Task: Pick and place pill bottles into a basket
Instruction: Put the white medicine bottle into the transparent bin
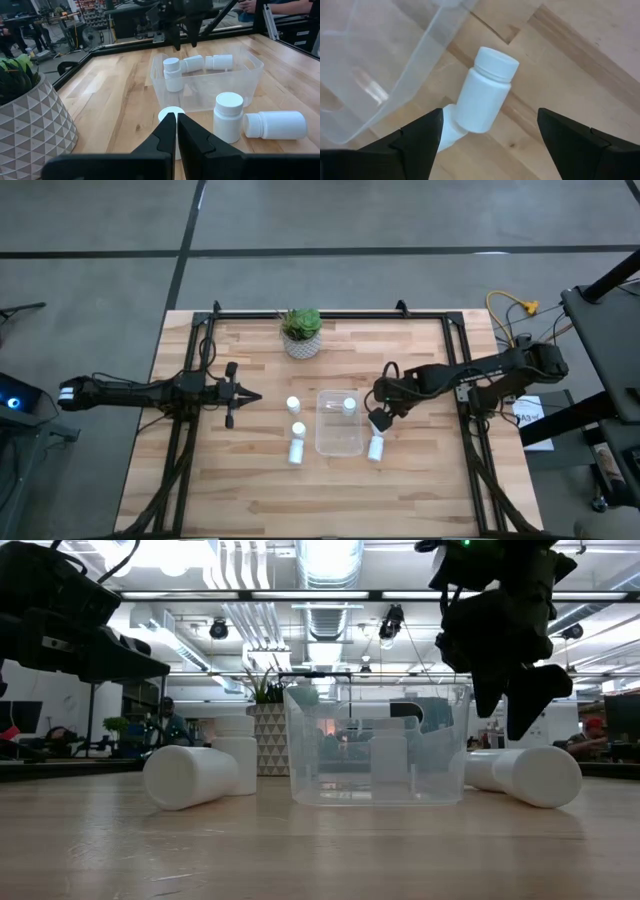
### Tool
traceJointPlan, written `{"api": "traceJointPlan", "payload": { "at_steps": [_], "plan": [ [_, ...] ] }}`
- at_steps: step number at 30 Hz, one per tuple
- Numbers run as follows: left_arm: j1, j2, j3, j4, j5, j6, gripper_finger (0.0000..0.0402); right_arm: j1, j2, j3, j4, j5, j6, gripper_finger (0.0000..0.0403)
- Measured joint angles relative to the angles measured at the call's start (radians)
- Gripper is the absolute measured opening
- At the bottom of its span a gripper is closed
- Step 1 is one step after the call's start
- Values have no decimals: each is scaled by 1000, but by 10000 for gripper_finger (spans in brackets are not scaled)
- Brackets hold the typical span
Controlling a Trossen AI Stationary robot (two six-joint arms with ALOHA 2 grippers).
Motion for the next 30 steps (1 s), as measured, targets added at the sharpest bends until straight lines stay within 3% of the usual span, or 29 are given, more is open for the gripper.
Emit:
{"api": "traceJointPlan", "payload": {
  "at_steps": [15,22,30],
  "plan": [
    [0,0,0,0,0,-1,0,-14,4,27,-4,8,17,285],
    [0,0,0,0,0,-2,0,-13,4,141,-137,96,-28,285],
    [0,0,0,0,0,-2,0,-13,4,164,-209,108,-5,285]
  ]
}}
